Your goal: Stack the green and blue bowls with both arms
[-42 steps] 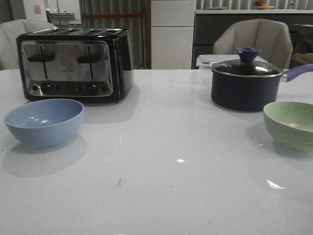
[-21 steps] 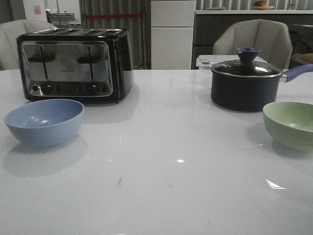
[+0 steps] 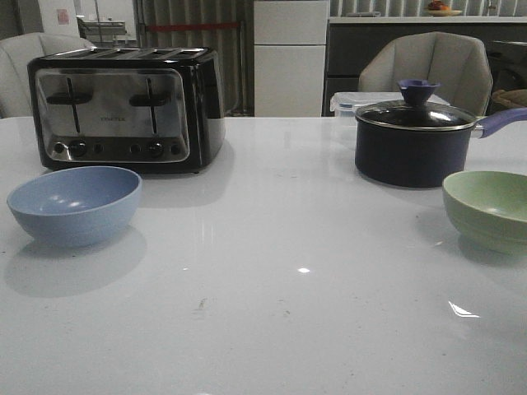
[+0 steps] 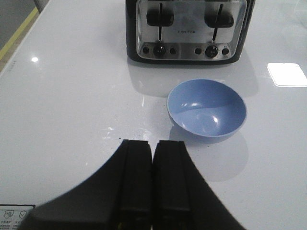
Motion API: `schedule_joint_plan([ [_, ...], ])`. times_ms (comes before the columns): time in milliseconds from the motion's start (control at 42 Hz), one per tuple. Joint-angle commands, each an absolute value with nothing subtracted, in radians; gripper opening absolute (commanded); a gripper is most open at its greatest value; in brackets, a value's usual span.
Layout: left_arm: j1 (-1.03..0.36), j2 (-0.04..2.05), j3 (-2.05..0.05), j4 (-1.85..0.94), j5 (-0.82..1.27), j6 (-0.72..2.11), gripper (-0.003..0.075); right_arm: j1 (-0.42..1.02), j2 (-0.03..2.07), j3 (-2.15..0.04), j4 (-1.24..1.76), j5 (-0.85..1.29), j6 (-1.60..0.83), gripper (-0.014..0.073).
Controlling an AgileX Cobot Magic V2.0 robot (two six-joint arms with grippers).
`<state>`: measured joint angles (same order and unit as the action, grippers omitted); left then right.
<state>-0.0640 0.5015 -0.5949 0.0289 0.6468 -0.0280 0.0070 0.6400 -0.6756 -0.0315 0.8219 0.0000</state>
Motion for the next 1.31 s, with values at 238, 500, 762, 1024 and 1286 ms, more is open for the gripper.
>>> schedule_joint_plan([
  [238, -0.071, 0.541, -0.619, 0.020, 0.579, -0.035, 0.0146, 0.005, 0.736, -0.709, -0.040, 0.775, 0.000, 0.0286],
  [500, -0.071, 0.543, -0.619, 0.029, 0.576, -0.033, 0.0586, 0.004, 0.814, -0.715, -0.040, 0.760, 0.005, 0.0510],
  [762, -0.071, 0.555, -0.619, 0.031, 0.576, -0.033, 0.0582, -0.081, 1.026, -0.809, -0.019, 0.762, 0.011, 0.0510],
  [1024, -0.071, 0.558, -0.619, 0.031, 0.572, -0.033, 0.0582, -0.197, 1.300, -0.958, 0.074, 0.799, -0.042, 0.0510],
  [1286, -0.071, 0.558, -0.619, 0.031, 0.572, -0.033, 0.0582, -0.206, 1.539, -1.121, 0.169, 0.777, -0.116, 0.0510],
])
